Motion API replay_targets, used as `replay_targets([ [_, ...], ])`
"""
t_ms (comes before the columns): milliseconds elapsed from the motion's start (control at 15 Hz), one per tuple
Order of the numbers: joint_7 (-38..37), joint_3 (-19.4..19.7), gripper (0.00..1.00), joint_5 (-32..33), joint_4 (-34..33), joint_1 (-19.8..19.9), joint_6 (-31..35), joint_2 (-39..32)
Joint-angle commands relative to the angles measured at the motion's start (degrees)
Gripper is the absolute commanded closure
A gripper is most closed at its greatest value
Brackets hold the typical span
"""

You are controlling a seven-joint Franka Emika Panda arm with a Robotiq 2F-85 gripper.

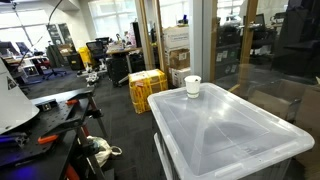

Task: Take the marker out of the cup and put it on the storage box

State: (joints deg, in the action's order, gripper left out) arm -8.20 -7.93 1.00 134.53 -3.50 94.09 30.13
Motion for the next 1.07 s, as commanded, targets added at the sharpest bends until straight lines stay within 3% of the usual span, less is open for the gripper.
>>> replay_targets([
  [0, -0.32, 0.28, 0.0, 0.46, 0.36, -0.21, 3.51, -0.11],
  [400, -0.14, 0.93, 0.0, 0.18, 0.56, 0.17, 12.57, -2.75],
  [1000, 4.13, 3.64, 0.0, -0.38, 2.8, 0.22, 33.94, -10.39],
])
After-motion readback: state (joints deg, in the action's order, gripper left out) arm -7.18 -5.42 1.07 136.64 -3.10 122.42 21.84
